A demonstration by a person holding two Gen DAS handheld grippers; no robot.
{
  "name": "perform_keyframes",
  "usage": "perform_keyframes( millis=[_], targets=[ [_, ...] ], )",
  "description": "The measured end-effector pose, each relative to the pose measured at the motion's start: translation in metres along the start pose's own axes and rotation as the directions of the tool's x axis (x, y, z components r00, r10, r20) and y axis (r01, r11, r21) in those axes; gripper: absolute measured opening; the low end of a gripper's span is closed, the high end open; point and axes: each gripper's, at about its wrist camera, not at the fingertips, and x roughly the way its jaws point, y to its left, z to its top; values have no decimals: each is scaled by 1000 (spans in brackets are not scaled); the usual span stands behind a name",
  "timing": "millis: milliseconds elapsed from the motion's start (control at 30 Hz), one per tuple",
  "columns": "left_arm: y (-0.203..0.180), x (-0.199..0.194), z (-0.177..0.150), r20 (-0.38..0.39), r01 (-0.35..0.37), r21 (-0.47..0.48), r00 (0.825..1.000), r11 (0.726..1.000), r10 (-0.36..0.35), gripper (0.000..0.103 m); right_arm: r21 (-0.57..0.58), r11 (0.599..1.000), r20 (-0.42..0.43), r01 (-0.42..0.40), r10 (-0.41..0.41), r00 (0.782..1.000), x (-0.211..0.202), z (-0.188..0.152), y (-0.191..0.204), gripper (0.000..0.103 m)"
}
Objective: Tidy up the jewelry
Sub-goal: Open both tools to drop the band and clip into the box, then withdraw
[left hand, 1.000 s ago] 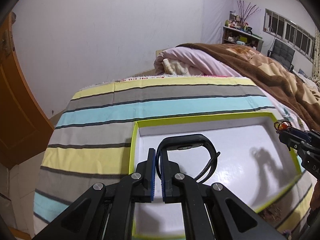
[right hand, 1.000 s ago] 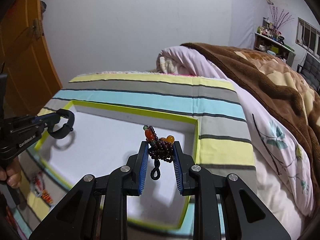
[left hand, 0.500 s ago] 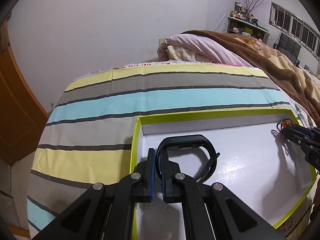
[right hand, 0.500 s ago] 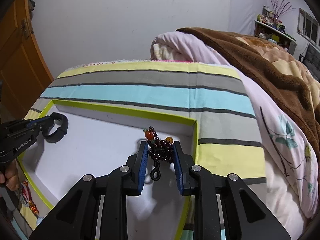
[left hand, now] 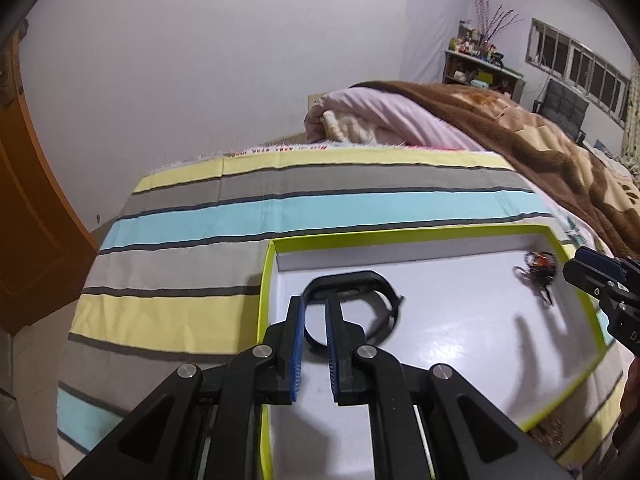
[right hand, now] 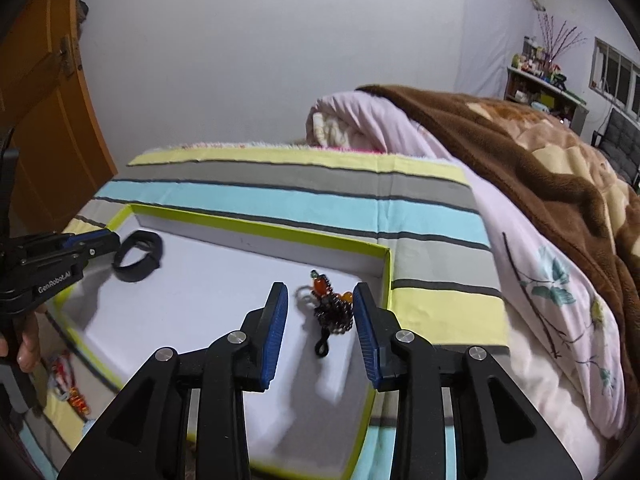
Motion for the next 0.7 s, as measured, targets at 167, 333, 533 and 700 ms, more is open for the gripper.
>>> perform_keyframes(
  millis=[167,333,533,700],
  targets=[
    [-5,-38,-17,51,28,9,998,1000,-29,10,-11,1000,41,1,-1,999,-37,-16,13,35],
    [-12,-79,-44,99,50,17,994,999,-52,10,-39,999,63,0,3,998,-67,-34,26,35],
    [-17,-113,-76,121,53,18,991,998,-55,10,-45,999,76,-13,16,997,-96,-56,37,35],
    [-19,-132,-98,122,56,16,991,998,-58,10,-50,999,72,-23,26,997,-112,-73,42,35]
  ],
)
